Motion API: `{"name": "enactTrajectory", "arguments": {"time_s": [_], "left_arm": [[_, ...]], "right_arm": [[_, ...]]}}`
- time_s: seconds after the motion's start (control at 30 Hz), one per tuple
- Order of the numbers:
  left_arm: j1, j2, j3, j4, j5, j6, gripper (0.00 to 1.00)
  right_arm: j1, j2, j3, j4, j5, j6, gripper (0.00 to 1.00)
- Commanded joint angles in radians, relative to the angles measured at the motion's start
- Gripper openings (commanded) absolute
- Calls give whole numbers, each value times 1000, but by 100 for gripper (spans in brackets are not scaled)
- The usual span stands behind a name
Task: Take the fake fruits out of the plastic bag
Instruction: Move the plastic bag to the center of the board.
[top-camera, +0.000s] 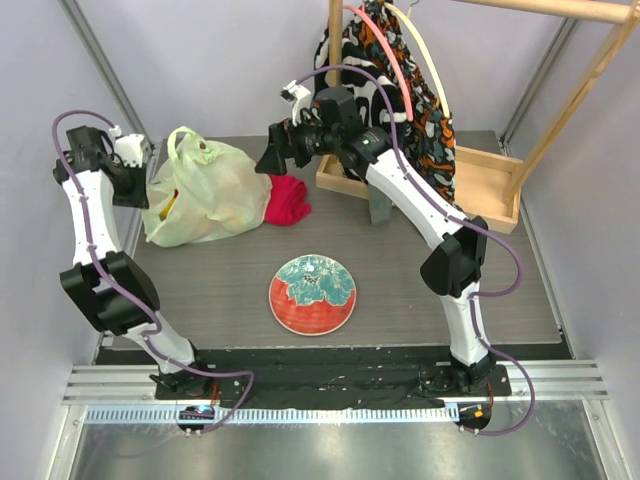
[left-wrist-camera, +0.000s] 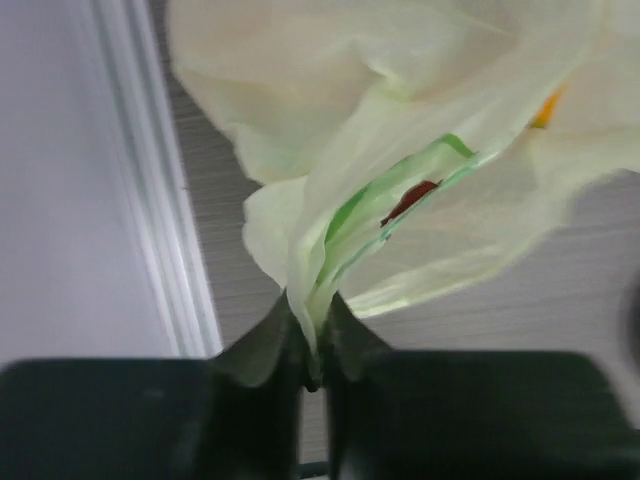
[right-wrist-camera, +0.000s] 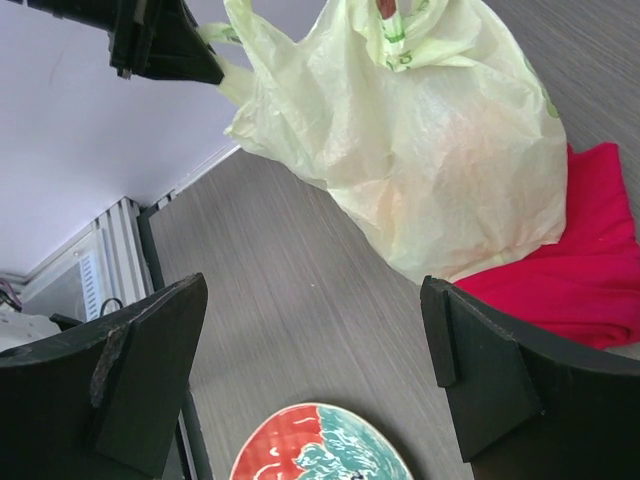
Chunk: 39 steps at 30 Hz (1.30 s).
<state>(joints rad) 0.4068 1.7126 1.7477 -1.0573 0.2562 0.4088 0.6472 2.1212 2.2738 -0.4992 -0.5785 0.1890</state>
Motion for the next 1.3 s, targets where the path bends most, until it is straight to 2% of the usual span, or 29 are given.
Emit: {"name": "enactTrajectory", "arguments": {"time_s": [0.0, 0.03, 0.13, 0.33, 0.53, 0.7, 0.8, 1.03, 1.1, 1.2, 1.23, 1.27], "left_arm": [[-8, -62, 15, -148, 232, -18, 3], [-8, -92, -38, -155, 256, -27, 0], [-8, -209, -156, -162, 343, -77, 0], [-8, -390, -243, -259, 468, -85, 0], [-10, -545, -372, -216, 518, -189, 0], [-10, -613, -461, -225, 529, -203, 0], [-10, -639, -478, -210, 531, -222, 0], [-11, -656, -490, -187, 538, -255, 0], [-11, -666, -488, -184, 538, -263, 0], [-13, -679, -462, -179, 528, -269, 0], [-11, -680, -450, -162, 481, -280, 0], [-11, -680, -410, -152, 453, -291, 0]], "right_arm": [[23, -4, 7, 88, -1, 76, 96], [25, -1, 15, 102, -10, 93, 95], [37, 25, 48, 143, -44, 132, 94], [80, 51, 66, 162, -41, 141, 93], [106, 86, 99, 212, -47, 190, 92], [132, 125, 136, 249, -3, 216, 89], [141, 141, 139, 237, 52, 210, 89], [161, 141, 107, 255, 17, 236, 86], [173, 143, 112, 249, 60, 216, 86], [183, 157, 116, 231, 190, 169, 69], [183, 163, 130, 223, 228, 156, 60], [183, 169, 142, 193, 259, 115, 43]]}}
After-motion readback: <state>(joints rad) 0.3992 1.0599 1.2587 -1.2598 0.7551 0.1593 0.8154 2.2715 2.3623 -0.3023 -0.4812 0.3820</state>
